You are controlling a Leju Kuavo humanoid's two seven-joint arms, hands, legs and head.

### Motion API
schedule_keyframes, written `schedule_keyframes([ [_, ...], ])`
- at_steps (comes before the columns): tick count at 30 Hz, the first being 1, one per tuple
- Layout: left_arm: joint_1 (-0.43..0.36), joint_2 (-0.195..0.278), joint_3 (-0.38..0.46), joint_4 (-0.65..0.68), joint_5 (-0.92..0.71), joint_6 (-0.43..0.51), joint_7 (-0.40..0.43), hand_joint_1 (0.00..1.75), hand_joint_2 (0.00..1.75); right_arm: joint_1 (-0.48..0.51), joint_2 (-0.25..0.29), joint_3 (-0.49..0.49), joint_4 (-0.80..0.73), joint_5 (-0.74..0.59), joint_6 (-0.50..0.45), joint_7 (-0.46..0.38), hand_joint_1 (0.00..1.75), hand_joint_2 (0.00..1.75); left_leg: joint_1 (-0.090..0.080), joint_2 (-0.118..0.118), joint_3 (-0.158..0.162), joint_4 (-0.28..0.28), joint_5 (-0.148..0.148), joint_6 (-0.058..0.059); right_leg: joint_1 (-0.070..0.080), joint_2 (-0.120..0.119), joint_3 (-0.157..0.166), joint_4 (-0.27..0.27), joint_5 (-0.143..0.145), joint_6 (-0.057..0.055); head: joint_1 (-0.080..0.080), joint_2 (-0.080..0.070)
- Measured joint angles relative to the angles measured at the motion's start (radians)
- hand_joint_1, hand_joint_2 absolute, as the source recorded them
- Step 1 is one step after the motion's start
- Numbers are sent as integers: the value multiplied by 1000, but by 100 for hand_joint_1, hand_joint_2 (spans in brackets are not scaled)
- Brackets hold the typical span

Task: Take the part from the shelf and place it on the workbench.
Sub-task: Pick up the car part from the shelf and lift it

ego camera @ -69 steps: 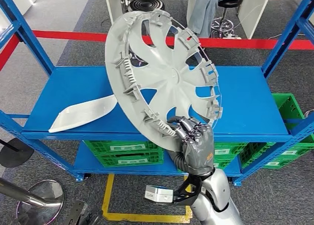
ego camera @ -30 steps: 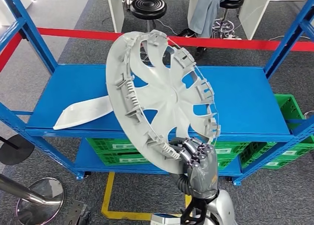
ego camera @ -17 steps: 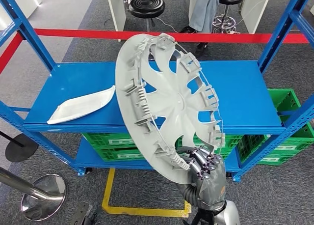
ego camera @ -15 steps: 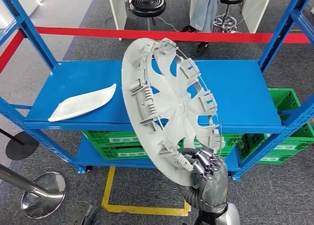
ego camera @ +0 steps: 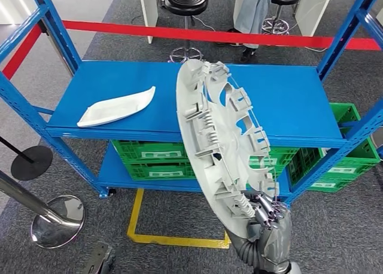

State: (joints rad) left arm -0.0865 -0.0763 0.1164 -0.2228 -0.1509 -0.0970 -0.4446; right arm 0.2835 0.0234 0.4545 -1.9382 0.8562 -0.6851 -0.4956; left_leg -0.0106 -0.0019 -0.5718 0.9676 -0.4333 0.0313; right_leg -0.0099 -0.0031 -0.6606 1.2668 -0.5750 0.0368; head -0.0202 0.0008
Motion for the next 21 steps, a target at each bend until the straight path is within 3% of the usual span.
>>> schedule_keyframes([
  [2, 0, -2, 0, 0, -4, 0, 1, 0, 175, 13, -5, -7, -10, -6, 0, 0, 175, 175, 1, -1, -29, 15, 13, -9, -4, 1, 100, -125, 36, 5, 0, 0],
  [4, -2, -2, 0, -1, -7, 0, 3, 0, 175, 21, -8, -14, -20, -5, 0, 0, 175, 175, 0, -2, -51, 34, 23, -20, -4, 5, 175, -242, 20, -1, 1, 0],
  [5, -3, -2, 0, -1, -9, 0, 5, 0, 175, 26, -10, -18, -25, -3, 0, 0, 175, 175, -1, -2, -57, 40, 29, -24, -2, 7, 187, -267, 9, -7, 1, 0],
  [7, -4, -2, 0, -1, -13, 0, 11, 0, 175, 38, -12, -26, -36, 0, 0, 0, 175, 175, 1, -3, -62, 46, 36, -32, -1, 4, 175, -270, 12, -24, 2, 0],
  [9, -3, -2, 0, -1, -17, 0, 16, 0, 175, 46, -12, -32, -44, 1, -1, 0, 175, 175, 4, -2, -72, 79, -11, -41, -1, -1, 162, -269, 27, -43, 0, 0],
  [12, -4, -3, 0, -1, -20, 0, 19, 0, 175, 54, -12, -39, -51, 2, -2, -1, 175, 175, 9, -1, -111, 251, -156, -53, 4, -7, 133, -268, 58, -57, -1, 0],
  [13, -4, -3, 0, -1, -21, 0, 20, 0, 175, 56, -12, -41, -53, 2, -2, -1, 175, 175, 9, -1, -117, 305, -178, -53, 7, -9, 121, -266, 69, -58, -2, 0],
  [14, -4, -3, 0, -1, -21, 0, 21, 0, 175, 59, -12, -43, -54, 2, -2, -1, 175, 175, 9, -1, -109, 331, -176, -51, 10, -10, 107, -265, 80, -59, -2, 0],
  [15, -5, -3, 0, -1, -21, 0, 21, 0, 175, 61, -12, -44, -56, 2, -2, -1, 175, 175, 8, -1, -85, 321, -156, -46, 13, -11, 92, -263, 90, -60, -2, 0],
  [17, -6, -3, 0, -1, -22, 0, 22, 0, 175, 65, -12, -46, -58, 2, -3, -1, 175, 175, 2, -1, 5, 210, -107, -28, 18, -13, 68, -260, 107, -59, -1, 0],
  [19, -11, -1, 0, -1, -26, 0, 24, 0, 175, 70, -12, -49, -62, 2, -3, -2, 175, 175, -10, 0, 99, 67, -102, -9, 19, -15, 55, -259, 123, -52, -1, 0],
  [20, -14, -1, 0, -1, -29, 0, 26, 0, 175, 72, -12, -50, -64, 1, -3, -3, 175, 175, -15, 0, 126, 20, -108, -3, 17, -17, 50, -259, 132, -47, -1, 0],
  [21, -16, -1, 0, -1, -31, 0, 28, 0, 175, 74, -11, -51, -65, -1, -3, -4, 175, 175, -19, 0, 134, -1, -111, 0, 15, -19, 46, -260, 141, -41, -1, 0],
])
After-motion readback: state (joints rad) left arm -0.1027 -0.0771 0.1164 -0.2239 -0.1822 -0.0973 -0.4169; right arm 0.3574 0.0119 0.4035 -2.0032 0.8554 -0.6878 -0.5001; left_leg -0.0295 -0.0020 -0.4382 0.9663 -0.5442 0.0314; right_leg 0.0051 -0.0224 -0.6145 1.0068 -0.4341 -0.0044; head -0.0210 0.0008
